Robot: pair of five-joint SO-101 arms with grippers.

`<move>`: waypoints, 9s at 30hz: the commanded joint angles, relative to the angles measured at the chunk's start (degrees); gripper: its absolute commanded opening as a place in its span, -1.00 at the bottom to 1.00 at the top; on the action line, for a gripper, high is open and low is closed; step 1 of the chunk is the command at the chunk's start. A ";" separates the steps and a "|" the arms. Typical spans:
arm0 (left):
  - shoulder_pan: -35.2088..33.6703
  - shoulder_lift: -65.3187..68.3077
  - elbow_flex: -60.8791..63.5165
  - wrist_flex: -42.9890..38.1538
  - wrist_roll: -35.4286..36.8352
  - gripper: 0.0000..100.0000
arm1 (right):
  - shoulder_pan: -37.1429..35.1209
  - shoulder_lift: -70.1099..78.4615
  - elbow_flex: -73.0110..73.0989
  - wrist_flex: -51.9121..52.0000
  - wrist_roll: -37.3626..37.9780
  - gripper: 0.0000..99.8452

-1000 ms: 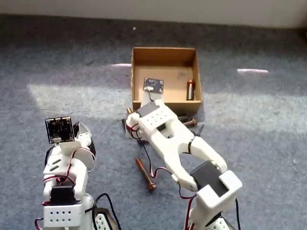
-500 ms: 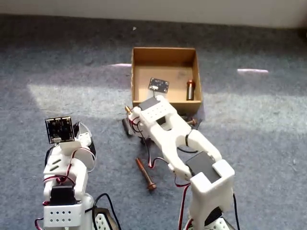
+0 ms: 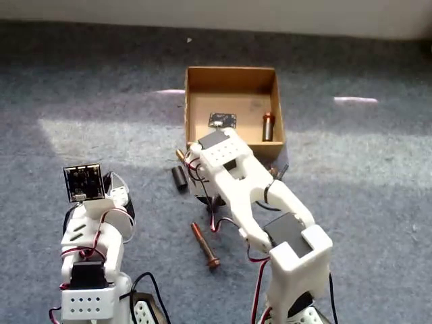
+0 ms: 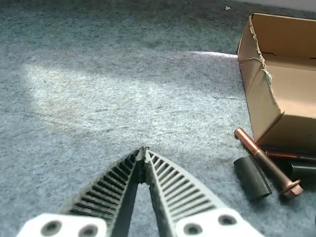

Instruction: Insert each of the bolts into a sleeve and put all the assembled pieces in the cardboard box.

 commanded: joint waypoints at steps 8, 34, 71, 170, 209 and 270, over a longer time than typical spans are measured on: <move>-0.66 -1.89 1.10 -1.85 -0.35 -0.99 | 5.32 -25.80 5.49 3.56 16.09 -0.99; -1.01 -1.98 0.57 -1.67 -5.80 -0.99 | 24.48 -65.89 52.53 -28.97 22.51 -0.99; 20.35 -0.48 -24.84 30.15 -43.52 -0.93 | 30.81 -69.58 63.34 -42.24 22.24 -0.99; 44.62 102.81 -60.00 20.75 -65.14 -0.99 | 50.95 -69.67 63.87 -46.81 22.68 -0.99; 17.98 35.91 -33.10 -4.57 -9.76 -0.99 | 39.16 -86.11 68.97 -45.49 22.51 -0.99; 30.99 21.14 -19.82 -27.52 22.42 -0.99 | 1.71 -120.31 93.58 -43.21 48.53 -0.99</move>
